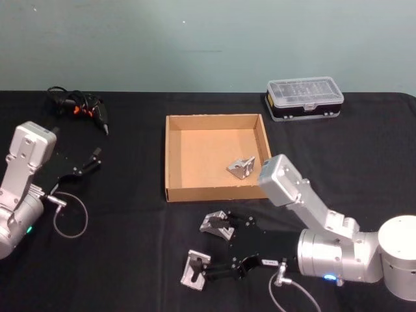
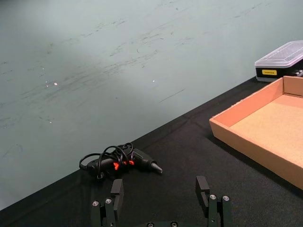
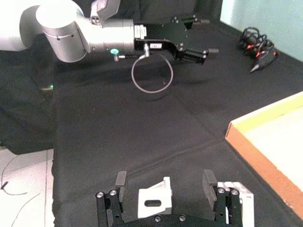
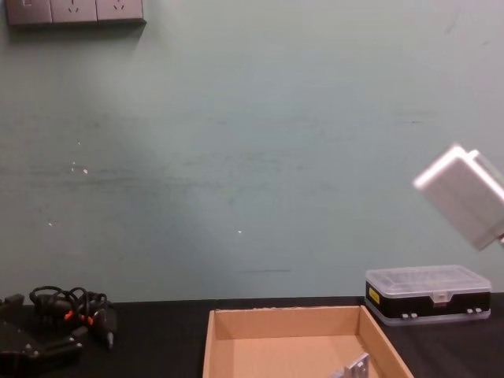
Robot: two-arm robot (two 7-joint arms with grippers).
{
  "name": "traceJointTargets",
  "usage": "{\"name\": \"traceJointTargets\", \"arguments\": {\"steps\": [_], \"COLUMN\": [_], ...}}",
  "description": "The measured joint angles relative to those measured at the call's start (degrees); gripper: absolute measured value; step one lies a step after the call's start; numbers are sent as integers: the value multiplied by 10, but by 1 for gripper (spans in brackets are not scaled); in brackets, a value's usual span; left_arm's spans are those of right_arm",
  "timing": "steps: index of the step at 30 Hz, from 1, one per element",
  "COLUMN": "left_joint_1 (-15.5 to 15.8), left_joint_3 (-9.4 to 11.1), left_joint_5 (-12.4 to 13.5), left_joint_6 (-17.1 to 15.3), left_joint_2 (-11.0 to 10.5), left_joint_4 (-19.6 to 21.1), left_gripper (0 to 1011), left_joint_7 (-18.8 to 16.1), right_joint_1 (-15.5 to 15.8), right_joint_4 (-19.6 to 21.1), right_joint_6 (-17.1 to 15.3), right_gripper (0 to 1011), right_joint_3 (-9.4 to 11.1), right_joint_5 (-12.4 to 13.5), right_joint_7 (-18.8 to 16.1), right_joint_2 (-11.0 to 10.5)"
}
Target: Use one hand to pick up the angle iron from the table and place it into the box.
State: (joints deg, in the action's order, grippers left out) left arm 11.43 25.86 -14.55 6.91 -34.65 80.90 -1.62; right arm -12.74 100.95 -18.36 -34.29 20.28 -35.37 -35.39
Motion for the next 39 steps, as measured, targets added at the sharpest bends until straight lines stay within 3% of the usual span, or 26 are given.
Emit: {"name": "traceJointTargets", "arguments": {"steps": [7,15,33,39], "left_joint_1": [0,0,0,0], "left_joint_3": [0,0,0,0], "left_joint_5": [0,0,0,0], "left_joint_6": [0,0,0,0], "left_joint_2": [0,0,0,0], "left_joint_4": [0,0,0,0], "left_gripper": [1000,1000,1000,1000], "left_joint_7": [0,0,0,0], "right_joint_1": [-11,-16,-20,-20], "right_joint_4": [4,-2,-34,-40], "right_joint_6": [-35,-48,-51,-46], "right_gripper": [1003,1003,1003,883], "right_joint_3": [-24,-39,-46,-44], "right_joint_5": [-9,-19,-26,-21], "right_joint_7": [15,24,29,28], "right_joint_2": [2,11,31,35]}}
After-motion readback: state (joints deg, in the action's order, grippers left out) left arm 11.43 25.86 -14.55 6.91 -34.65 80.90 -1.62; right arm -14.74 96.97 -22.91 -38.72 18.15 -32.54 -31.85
